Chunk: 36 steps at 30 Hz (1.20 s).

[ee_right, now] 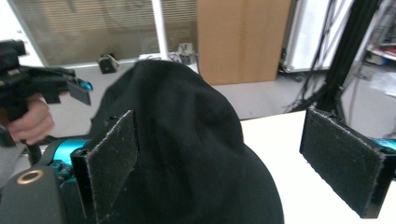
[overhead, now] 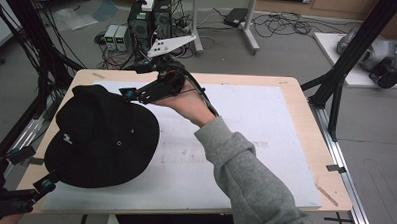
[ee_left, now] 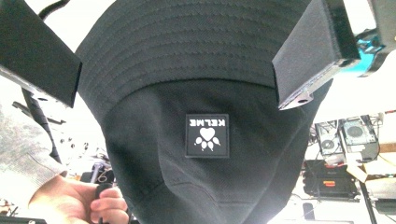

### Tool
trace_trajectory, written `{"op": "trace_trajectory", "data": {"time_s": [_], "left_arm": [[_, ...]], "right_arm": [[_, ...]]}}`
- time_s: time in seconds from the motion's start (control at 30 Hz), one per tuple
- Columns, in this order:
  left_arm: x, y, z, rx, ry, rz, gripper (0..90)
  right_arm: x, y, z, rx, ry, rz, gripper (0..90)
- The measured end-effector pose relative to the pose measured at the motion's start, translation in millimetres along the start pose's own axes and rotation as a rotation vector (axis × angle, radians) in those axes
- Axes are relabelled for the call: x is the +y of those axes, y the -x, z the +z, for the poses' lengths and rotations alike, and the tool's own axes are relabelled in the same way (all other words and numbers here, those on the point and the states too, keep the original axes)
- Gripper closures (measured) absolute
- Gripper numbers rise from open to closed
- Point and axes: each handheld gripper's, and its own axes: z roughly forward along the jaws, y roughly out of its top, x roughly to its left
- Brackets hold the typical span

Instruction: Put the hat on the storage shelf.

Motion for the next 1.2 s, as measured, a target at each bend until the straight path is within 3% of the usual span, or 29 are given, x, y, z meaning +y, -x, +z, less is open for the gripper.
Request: {"op": "trace_trajectory", "data": {"time_s": [0.23, 0.4, 0.8, 0.97, 1.2], "left_arm": [[3.5, -1.4, 0.0, -0.002, 0.013, 0.0, 1.7], [3.9, -3.2, 4.5, -0.008, 0.008, 0.001, 1.7], [6.9, -11.4, 10.6, -0.006, 0.014, -0.002, 1.7], [6.7, -13.9, 15.3, -0.003, 0.008, -0.003, 1.7], [8.8, -16.4, 17.8, 0.005, 0.009, 0.008, 1.7]], "right_arm": [[-3.8, 2.6, -23.8, -0.042, 0.002, 0.011, 11.2], [-13.7, 3.0, -40.3, -0.063, 0.033, 0.007, 11.2], [-47.9, 10.7, -83.5, -0.148, 0.038, 0.06, 11.2], [-69.6, 13.7, -111.3, -0.206, 0.049, 0.091, 11.2], [-86.4, 12.6, -135.4, -0.268, 0.057, 0.115, 11.2]]}}
